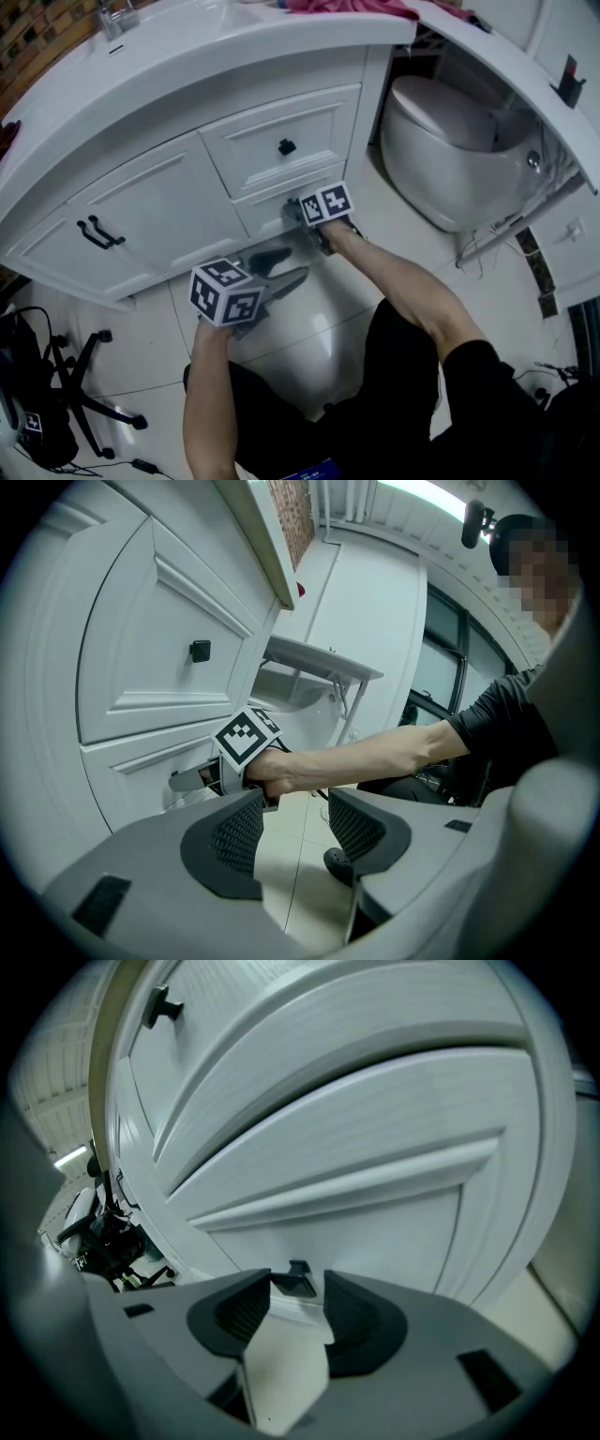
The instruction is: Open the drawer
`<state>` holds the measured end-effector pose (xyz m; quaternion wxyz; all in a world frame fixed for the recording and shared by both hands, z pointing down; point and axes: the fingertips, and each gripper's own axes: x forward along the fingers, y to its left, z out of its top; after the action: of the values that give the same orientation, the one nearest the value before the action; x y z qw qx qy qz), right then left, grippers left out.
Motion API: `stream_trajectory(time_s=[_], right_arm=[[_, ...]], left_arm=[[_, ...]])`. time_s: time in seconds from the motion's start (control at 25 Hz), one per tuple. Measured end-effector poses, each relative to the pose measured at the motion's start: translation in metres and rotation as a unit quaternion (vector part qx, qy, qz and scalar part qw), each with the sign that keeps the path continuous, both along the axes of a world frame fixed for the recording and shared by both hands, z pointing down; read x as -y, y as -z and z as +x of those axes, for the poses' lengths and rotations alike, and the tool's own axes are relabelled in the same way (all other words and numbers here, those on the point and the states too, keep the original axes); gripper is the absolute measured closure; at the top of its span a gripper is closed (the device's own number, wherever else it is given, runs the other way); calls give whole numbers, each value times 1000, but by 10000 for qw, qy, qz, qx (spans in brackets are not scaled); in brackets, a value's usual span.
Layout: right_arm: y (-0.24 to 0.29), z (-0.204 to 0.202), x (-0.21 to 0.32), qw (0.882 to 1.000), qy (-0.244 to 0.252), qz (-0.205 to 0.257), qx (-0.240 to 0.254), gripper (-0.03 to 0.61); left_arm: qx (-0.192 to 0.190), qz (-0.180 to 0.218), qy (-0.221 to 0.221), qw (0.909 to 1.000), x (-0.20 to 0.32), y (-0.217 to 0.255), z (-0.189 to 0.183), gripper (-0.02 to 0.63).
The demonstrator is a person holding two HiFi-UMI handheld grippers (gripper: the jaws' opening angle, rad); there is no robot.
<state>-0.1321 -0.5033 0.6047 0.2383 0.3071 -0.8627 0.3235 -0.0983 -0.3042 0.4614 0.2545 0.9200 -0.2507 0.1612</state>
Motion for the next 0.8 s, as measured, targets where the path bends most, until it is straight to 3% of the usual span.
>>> stream_trajectory(time_s=[0.8], right_arm=[[1, -2, -6, 9993, 249, 102, -271, 420]], left_arm=[[-27, 29, 21, 10000, -1, 5, 0, 399]])
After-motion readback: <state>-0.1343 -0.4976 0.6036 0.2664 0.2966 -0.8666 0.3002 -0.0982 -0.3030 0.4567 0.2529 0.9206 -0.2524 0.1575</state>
